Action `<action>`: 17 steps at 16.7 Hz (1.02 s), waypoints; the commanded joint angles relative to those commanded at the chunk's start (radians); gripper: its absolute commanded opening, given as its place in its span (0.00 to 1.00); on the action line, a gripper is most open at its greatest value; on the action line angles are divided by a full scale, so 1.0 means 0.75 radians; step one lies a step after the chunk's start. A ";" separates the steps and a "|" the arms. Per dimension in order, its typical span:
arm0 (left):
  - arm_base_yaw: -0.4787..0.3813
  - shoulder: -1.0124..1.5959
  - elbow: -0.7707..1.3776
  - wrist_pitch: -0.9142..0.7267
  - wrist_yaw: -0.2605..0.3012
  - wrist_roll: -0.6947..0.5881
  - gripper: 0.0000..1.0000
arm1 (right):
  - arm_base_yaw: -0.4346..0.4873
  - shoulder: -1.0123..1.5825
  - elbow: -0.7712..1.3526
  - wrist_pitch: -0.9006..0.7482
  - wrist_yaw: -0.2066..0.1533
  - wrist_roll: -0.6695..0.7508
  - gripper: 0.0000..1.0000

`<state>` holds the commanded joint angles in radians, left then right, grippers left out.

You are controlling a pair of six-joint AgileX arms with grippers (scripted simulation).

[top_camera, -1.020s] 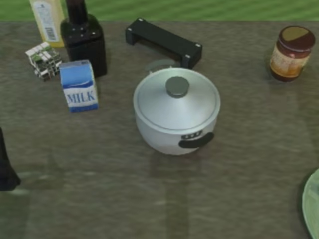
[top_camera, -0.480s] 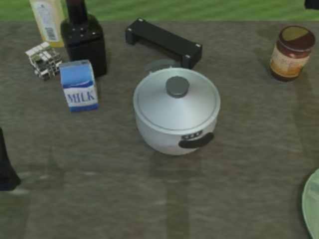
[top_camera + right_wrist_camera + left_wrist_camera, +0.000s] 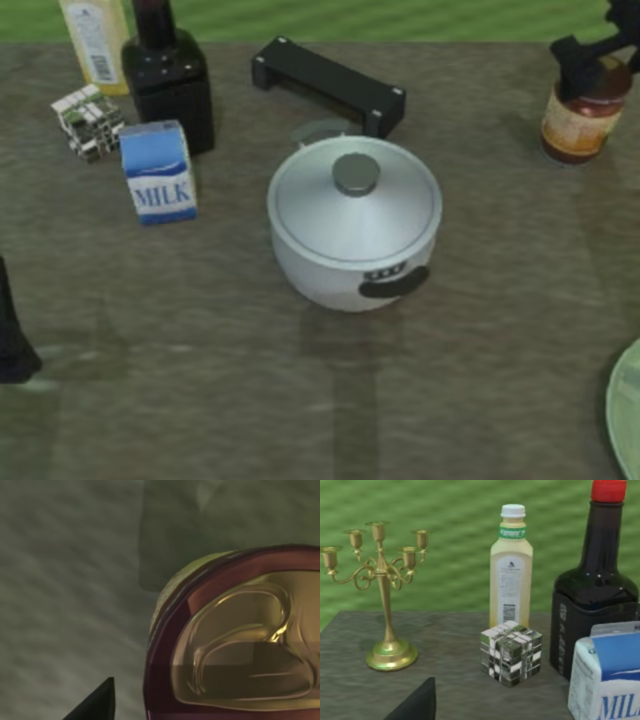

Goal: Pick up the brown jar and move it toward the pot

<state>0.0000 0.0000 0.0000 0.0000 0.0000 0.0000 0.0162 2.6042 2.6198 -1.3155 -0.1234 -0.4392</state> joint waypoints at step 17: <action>0.000 0.000 0.000 0.000 0.000 0.000 1.00 | 0.017 0.067 -0.127 0.196 0.006 0.017 1.00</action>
<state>0.0000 0.0000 0.0000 0.0000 0.0000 0.0000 0.0291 2.6547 2.5248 -1.1684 -0.1192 -0.4264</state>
